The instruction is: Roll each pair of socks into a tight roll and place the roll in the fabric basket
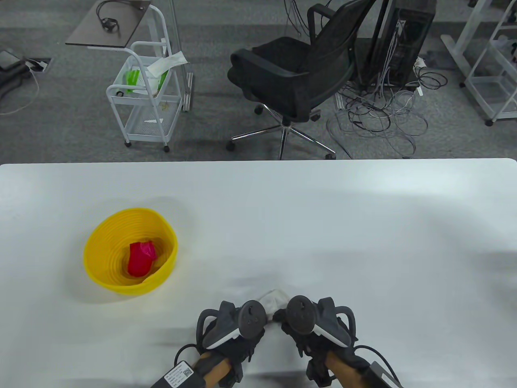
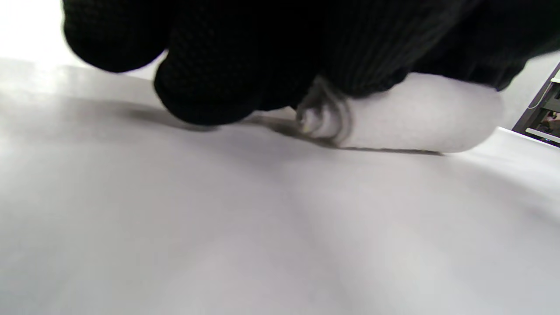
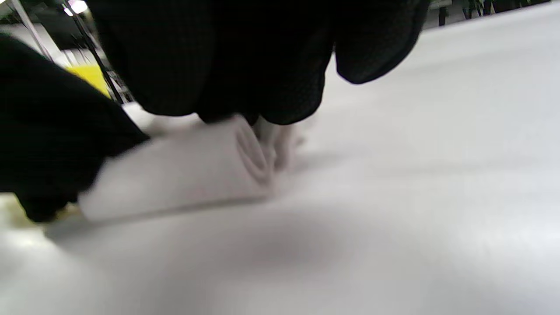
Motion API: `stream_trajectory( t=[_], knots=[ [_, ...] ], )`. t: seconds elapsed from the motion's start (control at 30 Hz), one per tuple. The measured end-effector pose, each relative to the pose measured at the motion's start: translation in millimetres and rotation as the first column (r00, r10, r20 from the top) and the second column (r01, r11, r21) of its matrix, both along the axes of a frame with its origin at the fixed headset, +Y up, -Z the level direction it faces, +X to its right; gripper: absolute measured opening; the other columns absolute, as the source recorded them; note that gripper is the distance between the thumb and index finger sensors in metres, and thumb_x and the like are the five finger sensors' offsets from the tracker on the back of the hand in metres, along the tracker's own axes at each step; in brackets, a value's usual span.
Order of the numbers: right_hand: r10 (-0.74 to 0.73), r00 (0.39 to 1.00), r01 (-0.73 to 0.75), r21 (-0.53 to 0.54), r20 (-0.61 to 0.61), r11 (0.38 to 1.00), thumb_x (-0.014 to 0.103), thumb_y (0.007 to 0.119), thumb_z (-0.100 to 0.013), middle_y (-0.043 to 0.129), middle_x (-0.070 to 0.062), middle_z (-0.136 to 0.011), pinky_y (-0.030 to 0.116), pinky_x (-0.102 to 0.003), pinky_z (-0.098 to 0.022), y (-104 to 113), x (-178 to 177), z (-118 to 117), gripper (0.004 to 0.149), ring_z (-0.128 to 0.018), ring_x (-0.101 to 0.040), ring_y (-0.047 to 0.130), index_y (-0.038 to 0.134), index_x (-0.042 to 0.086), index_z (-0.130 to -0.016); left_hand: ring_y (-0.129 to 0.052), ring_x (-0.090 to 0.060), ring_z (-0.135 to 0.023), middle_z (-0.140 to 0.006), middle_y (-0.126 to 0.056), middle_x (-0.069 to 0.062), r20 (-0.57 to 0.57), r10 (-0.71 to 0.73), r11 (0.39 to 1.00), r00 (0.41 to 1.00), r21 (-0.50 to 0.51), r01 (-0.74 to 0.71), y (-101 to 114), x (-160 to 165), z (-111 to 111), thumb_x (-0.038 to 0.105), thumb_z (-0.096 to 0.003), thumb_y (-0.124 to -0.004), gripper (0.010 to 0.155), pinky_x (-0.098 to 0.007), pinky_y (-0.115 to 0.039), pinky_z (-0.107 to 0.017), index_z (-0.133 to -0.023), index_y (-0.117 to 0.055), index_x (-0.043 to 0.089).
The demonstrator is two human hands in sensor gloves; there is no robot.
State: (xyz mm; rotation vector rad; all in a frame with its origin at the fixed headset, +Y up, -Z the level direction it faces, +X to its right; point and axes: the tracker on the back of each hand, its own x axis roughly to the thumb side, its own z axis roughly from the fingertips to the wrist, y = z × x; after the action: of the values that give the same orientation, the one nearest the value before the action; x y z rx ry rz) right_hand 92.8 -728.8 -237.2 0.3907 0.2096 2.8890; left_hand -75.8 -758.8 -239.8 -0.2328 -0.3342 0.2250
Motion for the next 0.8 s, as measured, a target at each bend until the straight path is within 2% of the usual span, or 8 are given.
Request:
stream_trajectory(
  t=[0.13,0.3,0.43,0.63,0.73,0.8],
  knots=[
    [0.031,0.997,-0.028,0.035,-0.073,0.999,0.04,0.09,-0.037,0.097,0.012,-0.078,0.075,-0.049,-0.062,7.2,-8.2,10.9,0.037,-0.072,-0.013,0.097,0.09,0.039,-0.074,-0.101,-0.021,-0.04,-0.062,-0.099,-0.003,-0.003,0.014,1.0,1.0,-0.023,-0.014,0.5,-1.5,-1.0,0.04,-0.038,-0.082,0.042,-0.045,-0.081,-0.04,-0.074,-0.097,0.026],
    [0.234,0.967,-0.235,0.004,-0.099,0.972,0.042,0.089,-0.037,0.09,0.014,-0.089,0.072,-0.05,-0.064,-7.7,-18.0,12.6,0.044,-0.082,-0.015,0.091,0.084,0.041,-0.081,-0.101,-0.021,-0.04,-0.062,-0.099,-0.002,-0.011,0.021,1.0,1.0,-0.015,-0.021,-0.2,-2.0,-0.4,0.041,-0.0382,-0.081,0.042,-0.045,-0.081,-0.04,-0.075,-0.096,0.026],
    [0.214,0.975,-0.218,-0.061,-0.067,0.974,0.043,0.089,-0.037,0.086,0.014,-0.092,0.072,-0.051,-0.065,-16.2,-14.2,6.6,0.049,-0.084,-0.016,0.09,0.08,0.042,-0.085,-0.103,-0.021,-0.039,-0.062,-0.101,-0.003,-0.029,0.048,0.999,0.998,-0.017,-0.049,6.1,-5.1,-0.8,0.042,-0.0376,-0.082,0.044,-0.045,-0.082,-0.038,-0.076,-0.096,0.025],
    [0.231,0.972,-0.234,-0.081,-0.047,0.969,0.045,0.089,-0.037,0.083,0.014,-0.096,0.071,-0.051,-0.065,-21.3,-13.5,3.7,0.054,-0.086,-0.017,0.088,0.075,0.042,-0.088,-0.103,-0.022,-0.039,-0.062,-0.102,-0.003,-0.031,0.125,0.989,0.992,0.087,-0.122,28.6,-10.0,2.4,0.043,-0.0367,-0.084,0.044,-0.046,-0.082,-0.039,-0.075,-0.097,0.026],
    [0.234,0.972,-0.236,-0.084,-0.036,0.968,0.045,0.089,-0.037,0.082,0.014,-0.097,0.071,-0.051,-0.065,-23.7,-13.5,2.6,0.055,-0.086,-0.016,0.088,0.074,0.042,-0.089,-0.103,-0.022,-0.041,-0.066,-0.101,-0.003,-0.009,0.111,0.99,0.994,0.083,-0.11,26.4,-7.4,4.0,0.046,-0.0354,-0.085,0.047,-0.046,-0.081,-0.04,-0.078,-0.096,0.028],
    [0.221,0.975,-0.222,-0.085,-0.025,0.971,0.044,0.089,-0.037,0.082,0.014,-0.096,0.071,-0.05,-0.065,-24.5,-13.0,1.7,0.053,-0.085,-0.016,0.088,0.074,0.042,-0.089,-0.102,-0.022,-0.044,-0.069,-0.099,-0.005,0.008,0.07,0.997,0.998,0.035,-0.07,19.0,-4.5,3.6,0.048,-0.0345,-0.086,0.05,-0.046,-0.08,-0.042,-0.081,-0.094,0.029]
  ],
)
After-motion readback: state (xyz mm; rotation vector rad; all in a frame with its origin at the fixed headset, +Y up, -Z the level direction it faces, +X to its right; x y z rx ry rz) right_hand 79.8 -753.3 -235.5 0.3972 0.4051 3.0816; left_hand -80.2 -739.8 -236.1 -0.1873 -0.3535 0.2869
